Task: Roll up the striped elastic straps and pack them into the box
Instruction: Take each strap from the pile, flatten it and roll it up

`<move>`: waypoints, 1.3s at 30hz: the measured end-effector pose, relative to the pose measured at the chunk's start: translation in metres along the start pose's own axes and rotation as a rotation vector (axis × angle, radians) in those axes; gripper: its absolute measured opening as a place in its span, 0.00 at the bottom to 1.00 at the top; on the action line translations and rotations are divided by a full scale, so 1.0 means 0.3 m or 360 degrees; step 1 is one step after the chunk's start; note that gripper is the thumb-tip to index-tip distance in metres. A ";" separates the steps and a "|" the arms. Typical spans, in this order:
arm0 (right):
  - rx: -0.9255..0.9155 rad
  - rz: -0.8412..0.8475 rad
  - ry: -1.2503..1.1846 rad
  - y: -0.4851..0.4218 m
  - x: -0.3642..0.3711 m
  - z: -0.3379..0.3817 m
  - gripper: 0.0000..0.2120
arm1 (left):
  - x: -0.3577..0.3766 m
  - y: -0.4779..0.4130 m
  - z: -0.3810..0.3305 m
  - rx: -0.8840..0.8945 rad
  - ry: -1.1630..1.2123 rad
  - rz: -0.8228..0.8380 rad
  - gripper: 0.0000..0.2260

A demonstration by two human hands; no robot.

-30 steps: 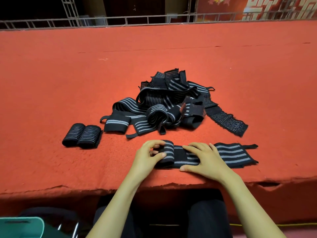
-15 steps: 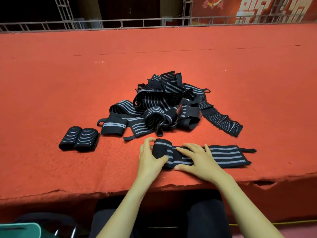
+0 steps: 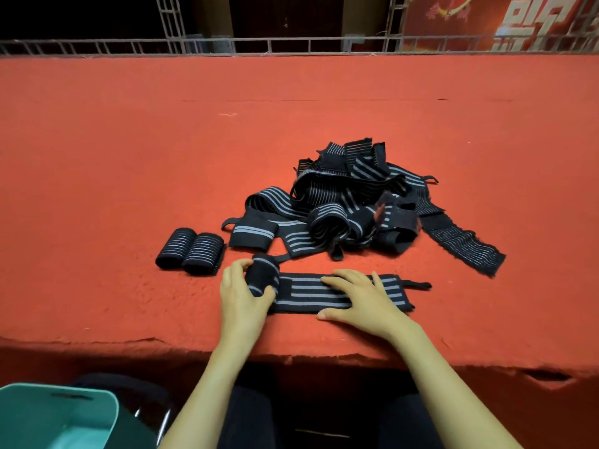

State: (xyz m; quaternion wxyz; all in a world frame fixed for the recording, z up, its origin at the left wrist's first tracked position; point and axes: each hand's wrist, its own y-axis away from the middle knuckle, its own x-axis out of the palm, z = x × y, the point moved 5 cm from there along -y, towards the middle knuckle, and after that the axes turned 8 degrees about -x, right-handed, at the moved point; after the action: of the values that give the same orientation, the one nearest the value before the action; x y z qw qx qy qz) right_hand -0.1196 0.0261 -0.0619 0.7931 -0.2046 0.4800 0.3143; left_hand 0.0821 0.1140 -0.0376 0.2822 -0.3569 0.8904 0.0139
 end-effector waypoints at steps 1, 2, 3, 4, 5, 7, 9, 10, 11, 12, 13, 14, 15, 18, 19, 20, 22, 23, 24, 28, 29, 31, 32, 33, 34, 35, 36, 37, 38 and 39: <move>0.0020 -0.0019 -0.0008 0.012 -0.009 -0.016 0.36 | 0.015 0.006 -0.014 0.0083 -0.0082 -0.0006 0.21; 0.0040 -0.0033 -0.0014 0.024 -0.018 -0.032 0.36 | 0.034 0.013 -0.031 0.0171 -0.0165 -0.0007 0.21; 0.0060 -0.0045 -0.0019 0.034 -0.025 -0.046 0.36 | 0.055 0.021 -0.051 0.0252 -0.0233 -0.0001 0.21; 0.0078 -0.0057 -0.0028 0.042 -0.032 -0.058 0.36 | 0.074 0.027 -0.069 0.0320 -0.0277 0.0009 0.21; 0.0092 -0.0068 -0.0040 0.047 -0.036 -0.067 0.36 | 0.092 0.033 -0.085 0.0375 -0.0295 0.0024 0.21; 0.0095 -0.0091 -0.0053 0.054 -0.040 -0.077 0.36 | 0.123 0.042 -0.100 0.0442 -0.0280 0.0079 0.21; 0.0078 -0.0122 -0.0054 0.058 -0.036 -0.079 0.36 | 0.145 0.050 -0.103 0.0478 -0.0208 0.0145 0.21; 0.0071 -0.0138 -0.0058 0.059 -0.033 -0.080 0.36 | 0.152 0.055 -0.105 0.0487 -0.0169 0.0173 0.20; 0.0068 -0.0153 -0.0062 0.060 -0.030 -0.081 0.36 | 0.154 0.062 -0.108 0.0496 -0.0130 0.0190 0.19; 0.0066 -0.0165 -0.0059 0.062 -0.029 -0.082 0.36 | 0.153 0.068 -0.112 0.0494 -0.0093 0.0207 0.16; 0.0065 -0.0175 -0.0052 0.063 -0.027 -0.083 0.36 | 0.151 0.073 -0.117 0.0488 -0.0049 0.0229 0.13; 0.0062 -0.0180 -0.0044 0.064 -0.025 -0.084 0.36 | 0.148 0.073 -0.119 0.0469 -0.0005 0.0256 0.09; 0.0059 -0.0182 -0.0040 0.065 -0.023 -0.086 0.36 | 0.144 0.070 -0.118 0.0444 0.0058 0.0291 0.07; 0.0044 -0.0181 -0.0038 0.067 -0.015 -0.091 0.38 | 0.129 0.045 -0.086 0.0214 0.0330 0.0389 0.16; 0.0039 -0.0185 -0.0032 0.067 -0.013 -0.091 0.40 | 0.126 0.034 -0.071 0.0094 0.0476 0.0433 0.17; 0.0036 -0.0187 -0.0020 0.067 -0.011 -0.092 0.41 | 0.122 0.025 -0.057 -0.0035 0.0616 0.0472 0.17; 0.0035 -0.0188 -0.0010 0.068 -0.009 -0.093 0.40 | 0.120 0.008 -0.031 -0.0256 0.0762 0.0501 0.17; 0.0034 -0.0190 -0.0012 0.068 -0.008 -0.094 0.41 | 0.122 -0.002 -0.018 -0.0317 0.0714 0.0490 0.18; 0.0029 -0.0195 -0.0011 0.069 -0.008 -0.093 0.42 | 0.124 -0.012 -0.006 -0.0344 0.0574 0.0473 0.19; 0.0034 -0.0202 0.0025 0.071 -0.005 -0.094 0.42 | 0.153 0.007 0.010 -0.0424 0.0365 0.0557 0.26; 0.0044 -0.0198 0.0026 0.071 -0.005 -0.094 0.40 | 0.157 0.018 0.008 -0.0417 0.0385 0.0549 0.26; 0.0048 -0.0185 0.0030 0.072 -0.005 -0.094 0.40 | 0.165 0.034 0.001 -0.0343 0.0358 0.0481 0.25; 0.0041 -0.0183 0.0029 0.073 -0.006 -0.093 0.42 | 0.169 0.042 -0.003 -0.0301 0.0341 0.0438 0.25; 0.0036 -0.0184 0.0025 0.073 -0.006 -0.092 0.44 | 0.172 0.048 -0.008 -0.0268 0.0323 0.0397 0.25; 0.0035 -0.0179 0.0020 0.074 -0.006 -0.093 0.45 | 0.175 0.056 -0.016 -0.0241 0.0309 0.0355 0.24; 0.0032 -0.0173 0.0020 0.074 -0.006 -0.094 0.45 | 0.177 0.066 -0.028 -0.0217 0.0292 0.0307 0.23; 0.0028 -0.0164 0.0021 0.075 -0.007 -0.098 0.44 | 0.181 0.076 -0.041 -0.0180 0.0270 0.0261 0.22; 0.0025 -0.0152 0.0024 0.077 -0.011 -0.101 0.42 | 0.184 0.088 -0.060 -0.0127 0.0240 0.0219 0.21; 0.0027 -0.0135 0.0027 0.080 -0.015 -0.107 0.39 | 0.189 0.099 -0.078 -0.0067 0.0206 0.0182 0.20; 0.0033 -0.0123 0.0029 0.083 -0.020 -0.114 0.37 | 0.194 0.109 -0.096 -0.0005 0.0175 0.0144 0.20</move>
State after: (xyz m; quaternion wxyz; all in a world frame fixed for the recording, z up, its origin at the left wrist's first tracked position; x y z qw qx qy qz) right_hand -0.1605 0.0208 -0.0726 0.8023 -0.2176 0.4822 0.2765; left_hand 0.0127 0.0954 -0.0490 0.2314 -0.3170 0.9197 0.0084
